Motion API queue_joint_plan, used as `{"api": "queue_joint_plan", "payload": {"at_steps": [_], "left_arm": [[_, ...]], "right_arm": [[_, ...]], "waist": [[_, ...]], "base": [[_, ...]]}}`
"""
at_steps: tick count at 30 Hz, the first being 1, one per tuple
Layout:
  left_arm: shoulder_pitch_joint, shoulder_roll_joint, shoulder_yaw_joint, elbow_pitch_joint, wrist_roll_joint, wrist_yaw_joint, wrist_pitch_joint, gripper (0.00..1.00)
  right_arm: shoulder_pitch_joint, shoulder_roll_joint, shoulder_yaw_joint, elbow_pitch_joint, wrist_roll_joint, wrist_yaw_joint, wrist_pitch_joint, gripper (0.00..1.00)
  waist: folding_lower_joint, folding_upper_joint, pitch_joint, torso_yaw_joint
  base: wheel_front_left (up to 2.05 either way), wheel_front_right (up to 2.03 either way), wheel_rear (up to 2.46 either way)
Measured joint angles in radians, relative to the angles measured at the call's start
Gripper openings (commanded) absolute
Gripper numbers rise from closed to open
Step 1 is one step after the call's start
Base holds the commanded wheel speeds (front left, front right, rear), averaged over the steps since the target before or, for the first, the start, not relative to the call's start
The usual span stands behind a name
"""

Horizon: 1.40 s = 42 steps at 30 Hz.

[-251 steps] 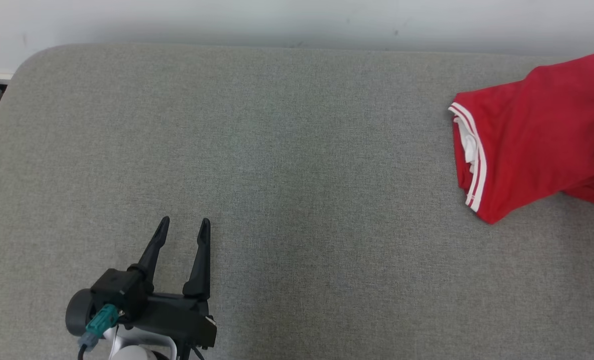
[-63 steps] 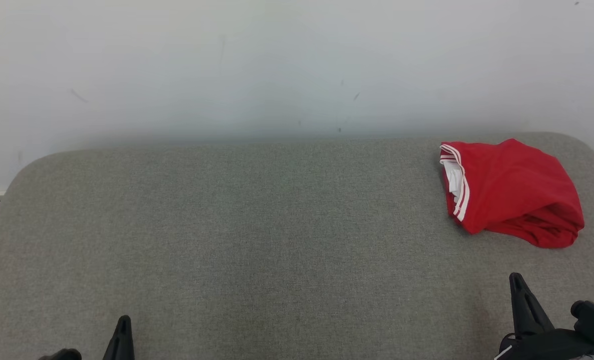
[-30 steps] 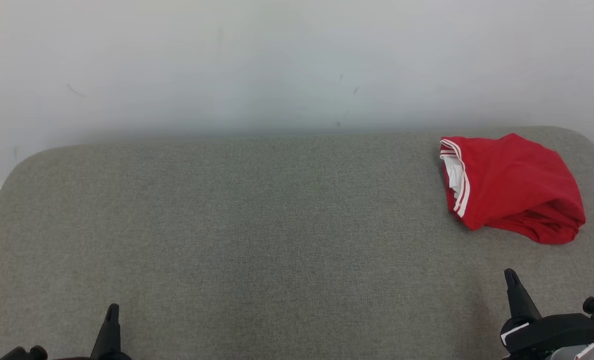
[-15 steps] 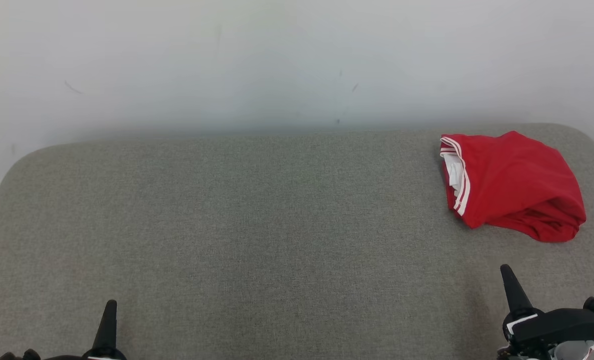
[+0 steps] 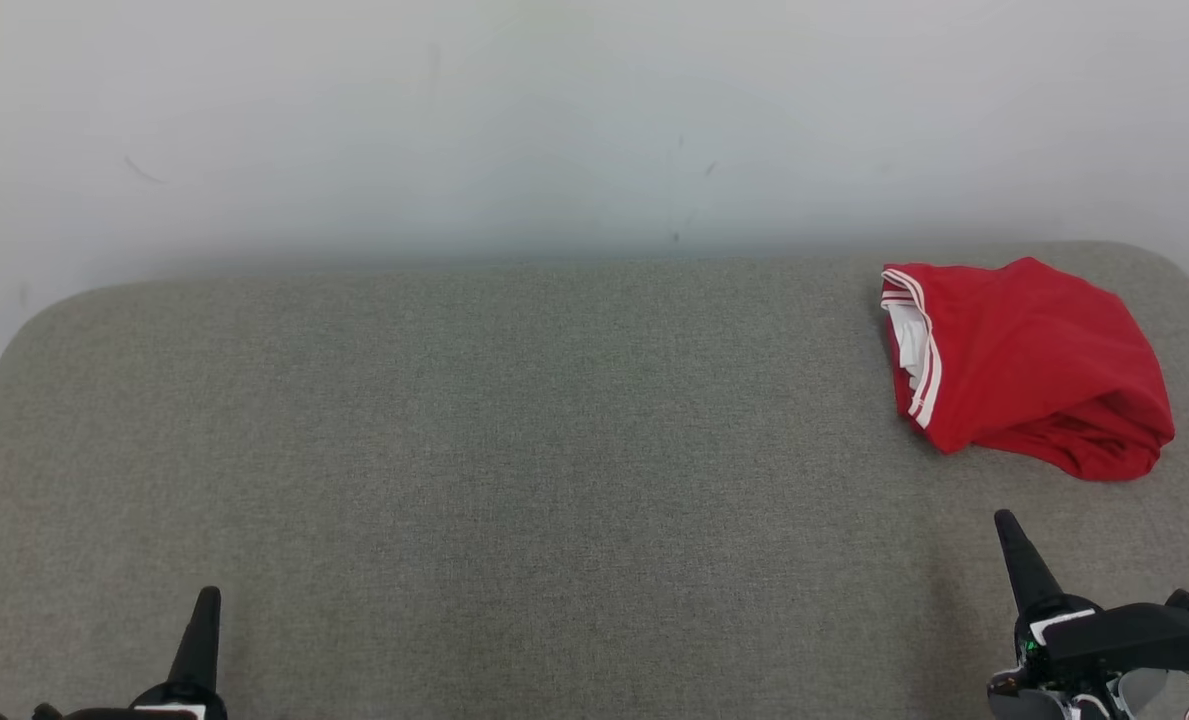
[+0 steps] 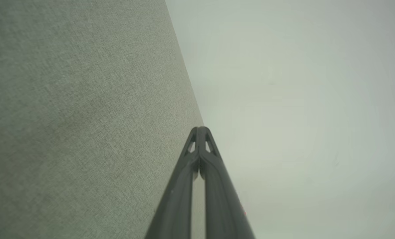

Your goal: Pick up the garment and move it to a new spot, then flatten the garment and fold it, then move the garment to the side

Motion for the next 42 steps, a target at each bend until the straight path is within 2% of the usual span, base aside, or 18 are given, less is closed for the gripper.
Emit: {"api": "queue_joint_plan", "payload": {"at_steps": [21,42], "left_arm": [[-0.041,-0.02,0.057,0.03,-0.284,-0.06,0.052,0.0],[-0.043,-0.021,0.058,0.031,-0.288,-0.06,0.052,0.0]], "right_arm": [[-0.027,0.047,-0.059,0.024,0.236,0.051,0.075,0.0],[-0.028,0.049,-0.06,0.024,0.244,0.056,0.075,0.0]], "waist": [[0.0,0.0,0.011,-0.002],[0.0,0.0,0.011,-0.002]], "base": [[0.0,0.0,0.0],[0.0,0.0,0.0]]}}
